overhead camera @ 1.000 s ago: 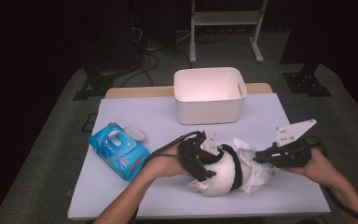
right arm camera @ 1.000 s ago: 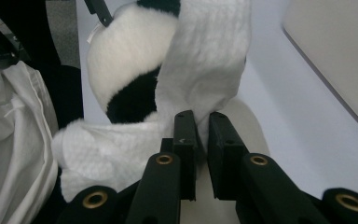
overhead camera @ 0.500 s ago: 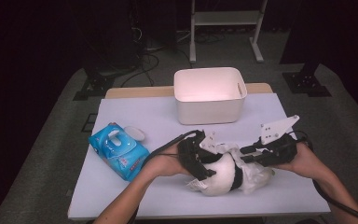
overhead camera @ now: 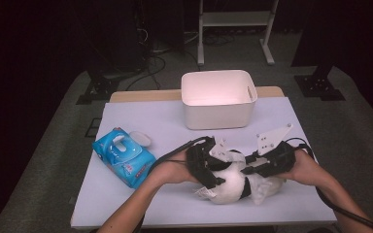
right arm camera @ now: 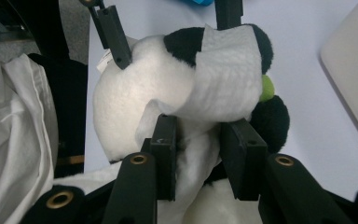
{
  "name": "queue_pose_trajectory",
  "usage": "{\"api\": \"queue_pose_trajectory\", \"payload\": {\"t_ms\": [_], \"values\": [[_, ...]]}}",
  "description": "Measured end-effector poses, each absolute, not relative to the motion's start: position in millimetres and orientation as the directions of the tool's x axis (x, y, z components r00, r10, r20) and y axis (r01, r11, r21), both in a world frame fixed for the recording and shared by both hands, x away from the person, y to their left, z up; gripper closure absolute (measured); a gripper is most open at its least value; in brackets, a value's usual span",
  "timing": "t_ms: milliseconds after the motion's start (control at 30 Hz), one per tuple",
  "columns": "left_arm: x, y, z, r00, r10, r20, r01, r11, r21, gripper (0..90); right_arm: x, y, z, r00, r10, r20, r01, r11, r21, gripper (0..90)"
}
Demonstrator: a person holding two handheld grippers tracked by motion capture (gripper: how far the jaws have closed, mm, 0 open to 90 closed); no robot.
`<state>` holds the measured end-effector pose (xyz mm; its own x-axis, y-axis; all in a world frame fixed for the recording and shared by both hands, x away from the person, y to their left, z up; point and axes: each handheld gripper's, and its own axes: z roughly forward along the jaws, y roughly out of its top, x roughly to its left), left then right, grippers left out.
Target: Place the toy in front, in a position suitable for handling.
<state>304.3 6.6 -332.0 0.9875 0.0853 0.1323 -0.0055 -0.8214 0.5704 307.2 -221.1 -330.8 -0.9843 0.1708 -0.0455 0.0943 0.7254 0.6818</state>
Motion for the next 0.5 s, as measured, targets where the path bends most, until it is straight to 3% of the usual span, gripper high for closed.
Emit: {"api": "queue_pose_trajectory", "payload": {"t_ms": [133,233,500], "values": [[305,8,-333,0.988,0.092,0.126,0.0,-0.811,0.585,24.8,307,-224,-332,-0.984,0.167,-0.066,0.079,0.735,0.673,82.2],[304,9,-333,0.988,0.089,0.128,-0.003,-0.809,0.588,24.9,307,-232,-328,-0.974,0.199,-0.109,0.085,0.765,0.639,83.3],[305,10,-334,0.988,0.091,0.122,0.001,-0.807,0.59,24.9,304,-271,-320,-0.953,0.281,-0.115,0.136,0.735,0.664,83.8]]}}
